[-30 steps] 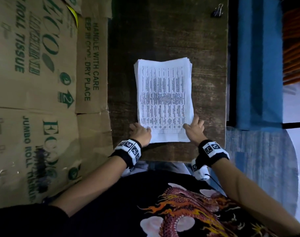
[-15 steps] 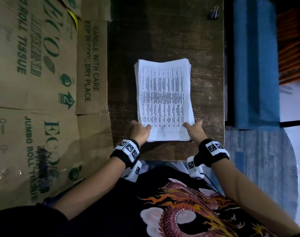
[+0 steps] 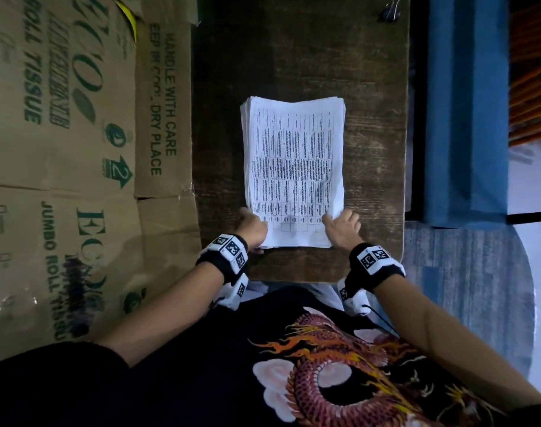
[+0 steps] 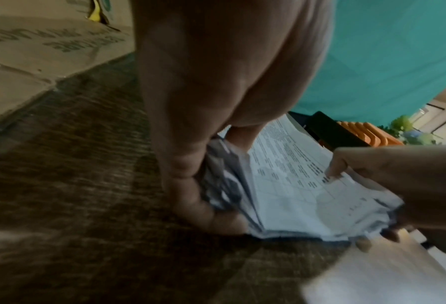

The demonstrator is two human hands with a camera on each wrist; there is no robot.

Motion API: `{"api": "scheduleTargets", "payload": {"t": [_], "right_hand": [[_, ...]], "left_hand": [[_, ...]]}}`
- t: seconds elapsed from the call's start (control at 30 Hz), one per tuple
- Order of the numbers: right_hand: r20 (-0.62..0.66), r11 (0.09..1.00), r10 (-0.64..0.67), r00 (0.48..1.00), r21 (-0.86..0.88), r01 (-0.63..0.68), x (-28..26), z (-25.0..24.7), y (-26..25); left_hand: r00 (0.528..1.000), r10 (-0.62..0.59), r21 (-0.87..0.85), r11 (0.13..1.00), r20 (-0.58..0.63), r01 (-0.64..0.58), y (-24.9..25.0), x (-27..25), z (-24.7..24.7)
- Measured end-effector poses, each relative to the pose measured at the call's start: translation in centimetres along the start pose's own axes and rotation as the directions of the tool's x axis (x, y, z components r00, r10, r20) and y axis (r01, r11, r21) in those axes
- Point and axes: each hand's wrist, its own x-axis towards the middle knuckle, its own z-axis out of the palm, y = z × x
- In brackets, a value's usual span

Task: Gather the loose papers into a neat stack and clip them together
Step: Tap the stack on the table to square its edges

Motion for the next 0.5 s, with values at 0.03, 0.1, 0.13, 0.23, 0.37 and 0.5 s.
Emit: {"api": "scheduleTargets", "payload": {"t": [0.03, 0.1, 0.13, 0.23, 0.37, 0.5], "right_hand": [[0.018, 1.000, 0.005, 1.000, -0.019, -0.004, 0.1, -0.6, 0.1], [-0.001, 0.999, -0.005, 1.000, -0.032, 0.005, 1.1, -2.4, 0.4], [-0.036, 1.000, -0.021, 0.999, -0.013, 0.021, 1.6, -3.5, 0.3], [-0.085, 0.996, -0.081, 0.993, 0.036, 0.084, 3.8, -6.9, -1.8], [-0.104, 0.988, -0.143, 0.984, 0.046, 0.149, 8.3, -10.1, -5.9], [-0.140, 0.982, -0.169, 0.976, 0.059, 0.178, 11.3, -11.6, -9.6]], "left_hand": [[1.000, -0.020, 0.027, 0.999, 0.022, 0.019, 0.2, -0.1, -0.5], [0.995, -0.036, 0.127, 0.992, 0.092, 0.024, 0.7, 0.0, -1.9], [0.992, -0.036, 0.212, 0.977, 0.120, 0.010, 1.2, 0.1, -2.8], [0.998, 0.058, 0.356, 0.933, 0.002, -0.055, 4.4, 1.1, -6.3], [0.936, 0.258, 0.131, 0.964, -0.239, -0.232, 9.9, 5.0, -9.4], [0.936, 0.168, -0.054, 0.980, -0.310, -0.193, 12.8, 8.8, -9.6]]}}
